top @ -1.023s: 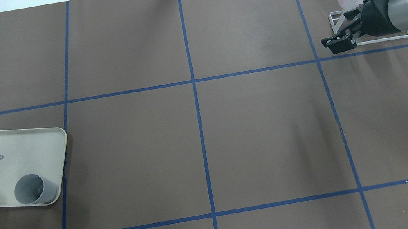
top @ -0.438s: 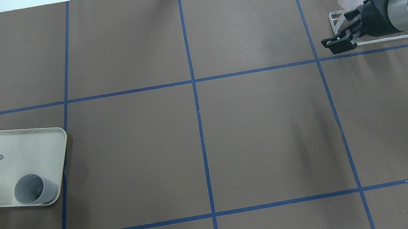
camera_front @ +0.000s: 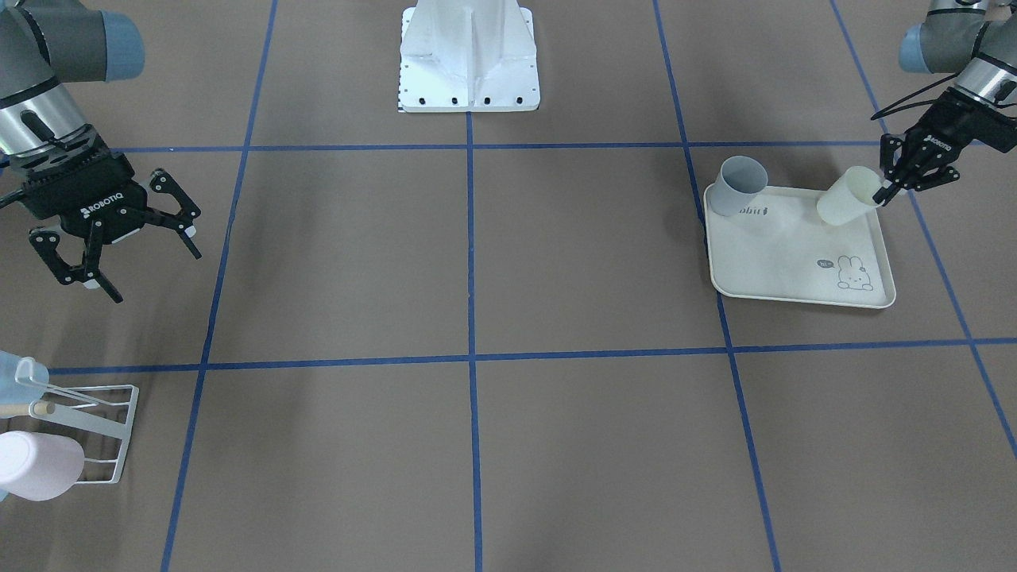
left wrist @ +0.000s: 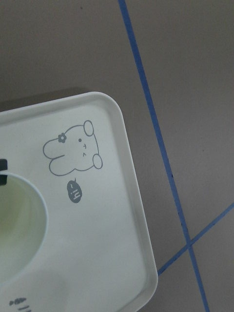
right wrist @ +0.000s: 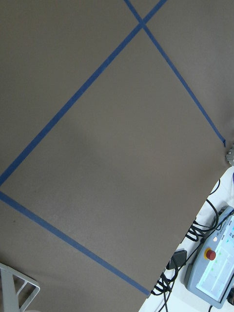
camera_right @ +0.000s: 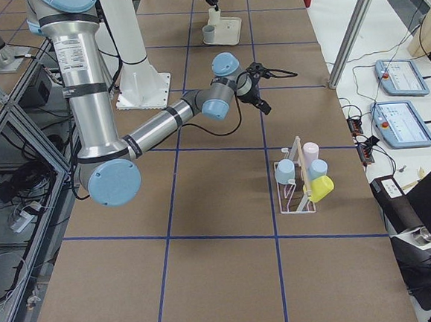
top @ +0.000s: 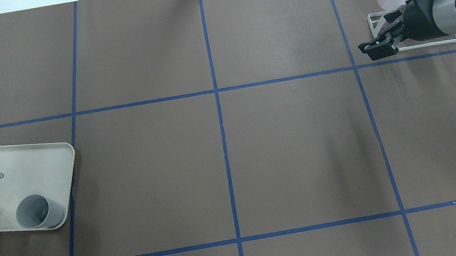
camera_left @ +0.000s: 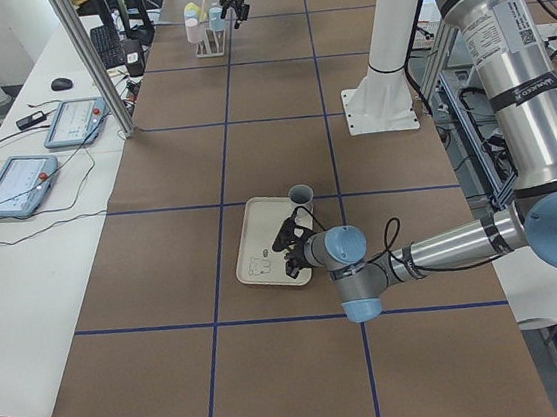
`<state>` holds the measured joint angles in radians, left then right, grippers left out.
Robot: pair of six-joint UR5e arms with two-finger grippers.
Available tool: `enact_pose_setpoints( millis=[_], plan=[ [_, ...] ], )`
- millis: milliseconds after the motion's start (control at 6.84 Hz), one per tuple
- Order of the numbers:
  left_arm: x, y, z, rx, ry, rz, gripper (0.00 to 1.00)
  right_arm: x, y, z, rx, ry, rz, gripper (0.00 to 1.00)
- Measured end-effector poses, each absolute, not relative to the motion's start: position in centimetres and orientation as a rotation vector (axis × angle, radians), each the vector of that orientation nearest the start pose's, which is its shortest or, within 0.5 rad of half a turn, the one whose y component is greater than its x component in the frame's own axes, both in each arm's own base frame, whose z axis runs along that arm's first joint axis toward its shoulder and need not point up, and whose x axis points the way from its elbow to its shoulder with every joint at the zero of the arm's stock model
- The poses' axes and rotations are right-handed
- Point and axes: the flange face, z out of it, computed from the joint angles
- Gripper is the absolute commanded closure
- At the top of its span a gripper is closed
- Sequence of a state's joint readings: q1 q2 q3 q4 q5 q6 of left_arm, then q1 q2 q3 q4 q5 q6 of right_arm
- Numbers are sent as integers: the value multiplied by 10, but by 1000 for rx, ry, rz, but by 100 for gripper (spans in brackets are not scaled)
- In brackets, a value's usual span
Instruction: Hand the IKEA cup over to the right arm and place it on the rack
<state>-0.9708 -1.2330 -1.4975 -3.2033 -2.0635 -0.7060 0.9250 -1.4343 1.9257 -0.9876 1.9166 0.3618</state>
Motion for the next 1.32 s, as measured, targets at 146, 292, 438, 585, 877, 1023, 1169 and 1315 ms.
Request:
enact_pose_setpoints(
  millis=[146, 292, 438, 585, 877, 1023, 1169, 1315],
  plan=[
    [101, -330, 646, 705, 1080, 190, 100, -243, -486, 354, 787, -796, -442, 0],
    [89, -339, 633, 725, 1100, 177, 100, -246, -485, 353, 789, -800, -448, 0],
    [86, -351, 613, 736, 1143, 150, 100, -257, -486, 346, 797, -811, -463, 0],
    [91, -365, 587, 715, 1216, 84, 100, -276, -489, 330, 815, -831, -487, 1],
    [107, -393, 508, 599, 1438, -57, 100, -309, -483, 303, 886, -896, -544, 1],
    [114, -403, 461, 539, 1554, -113, 100, -321, -475, 298, 943, -937, -570, 1],
    [122, -411, 408, 468, 1675, -157, 100, -342, -463, 289, 1013, -966, -588, 1],
    [137, -415, 361, 381, 1779, -175, 100, -365, -450, 275, 1080, -978, -590, 2]
  ],
)
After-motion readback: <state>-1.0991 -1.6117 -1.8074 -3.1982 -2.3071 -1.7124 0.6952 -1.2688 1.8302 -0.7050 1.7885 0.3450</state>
